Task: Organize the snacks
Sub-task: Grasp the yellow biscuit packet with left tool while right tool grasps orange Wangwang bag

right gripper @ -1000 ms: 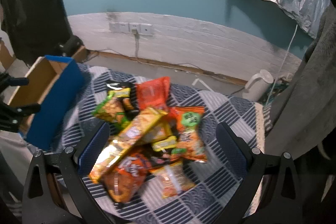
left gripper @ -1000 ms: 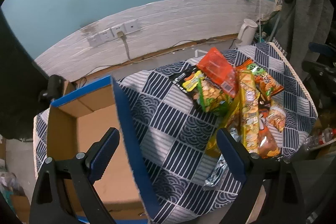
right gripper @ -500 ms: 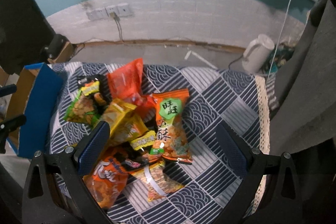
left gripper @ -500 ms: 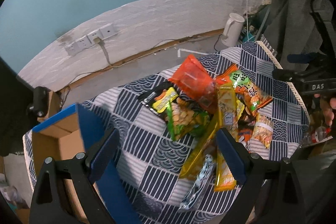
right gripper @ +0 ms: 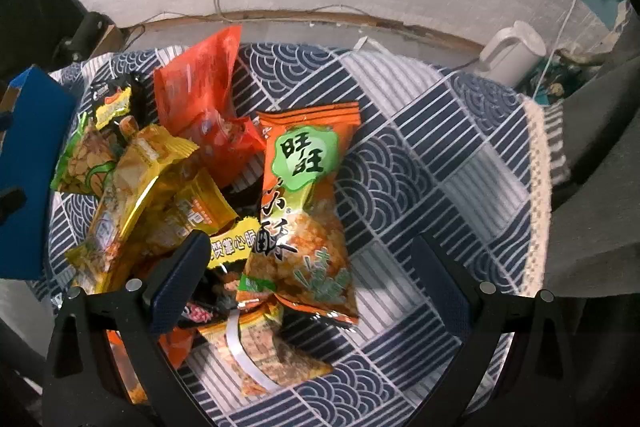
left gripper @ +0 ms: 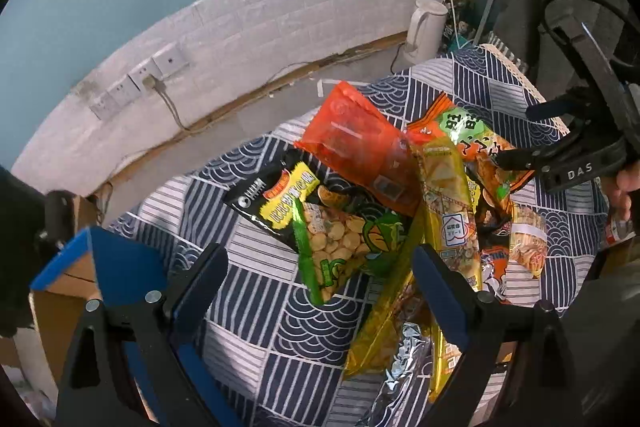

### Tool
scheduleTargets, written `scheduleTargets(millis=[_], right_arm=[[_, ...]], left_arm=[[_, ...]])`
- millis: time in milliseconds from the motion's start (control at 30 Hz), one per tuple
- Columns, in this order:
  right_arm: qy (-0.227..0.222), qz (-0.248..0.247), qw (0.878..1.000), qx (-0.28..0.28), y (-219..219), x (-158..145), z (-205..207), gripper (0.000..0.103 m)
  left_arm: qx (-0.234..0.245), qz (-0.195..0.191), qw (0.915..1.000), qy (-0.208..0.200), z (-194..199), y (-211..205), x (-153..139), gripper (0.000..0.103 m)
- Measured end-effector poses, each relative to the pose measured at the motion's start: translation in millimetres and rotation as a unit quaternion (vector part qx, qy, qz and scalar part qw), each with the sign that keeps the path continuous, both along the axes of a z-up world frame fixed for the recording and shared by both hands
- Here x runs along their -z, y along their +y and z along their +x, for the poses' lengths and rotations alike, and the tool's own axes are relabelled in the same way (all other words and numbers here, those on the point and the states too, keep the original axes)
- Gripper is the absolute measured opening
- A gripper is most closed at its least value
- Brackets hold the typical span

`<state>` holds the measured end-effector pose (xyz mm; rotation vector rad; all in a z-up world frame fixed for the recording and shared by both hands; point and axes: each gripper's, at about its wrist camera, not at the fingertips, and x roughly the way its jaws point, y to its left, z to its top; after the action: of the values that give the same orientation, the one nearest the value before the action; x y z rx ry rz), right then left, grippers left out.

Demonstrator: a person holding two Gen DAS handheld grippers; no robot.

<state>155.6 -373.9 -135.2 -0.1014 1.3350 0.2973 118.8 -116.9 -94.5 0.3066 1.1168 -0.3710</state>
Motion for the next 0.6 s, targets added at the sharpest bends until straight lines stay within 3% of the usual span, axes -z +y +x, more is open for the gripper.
scheduleTargets(millis=[200,300,400,567,600], right_arm=[[0.011,-0.010,1.000,-0.003,5.5,19.7,11.4,0.100],[0.021,-0.012,1.000,-0.005,7.8,28.8,16.2,0.091],[0.030,-0.007,1.000,-0.003,7.0,36.4,21.4,0.090],[0.050,-0.005,0.999,0.005,5.5,48.7,27.8,0.070],[0.058,0.002,0.998,0.011,3.1,51.5,28.9,0.056]], left_arm=[[0.000,0.006,0.9999,0.015,4.7,-3.6,17.0,0.095],[0.000,0.001,0.9997,0.024,6.1,-4.3,22.0,0.095],[-0.001,0.003,0.9996,0.028,7.7,-6.0,26.5,0.095],[-0.001,-0.010,0.9985,0.053,10.1,-14.1,30.8,0.095],[-0.003,-0.015,0.9983,0.057,10.1,-16.0,30.5,0.095]])
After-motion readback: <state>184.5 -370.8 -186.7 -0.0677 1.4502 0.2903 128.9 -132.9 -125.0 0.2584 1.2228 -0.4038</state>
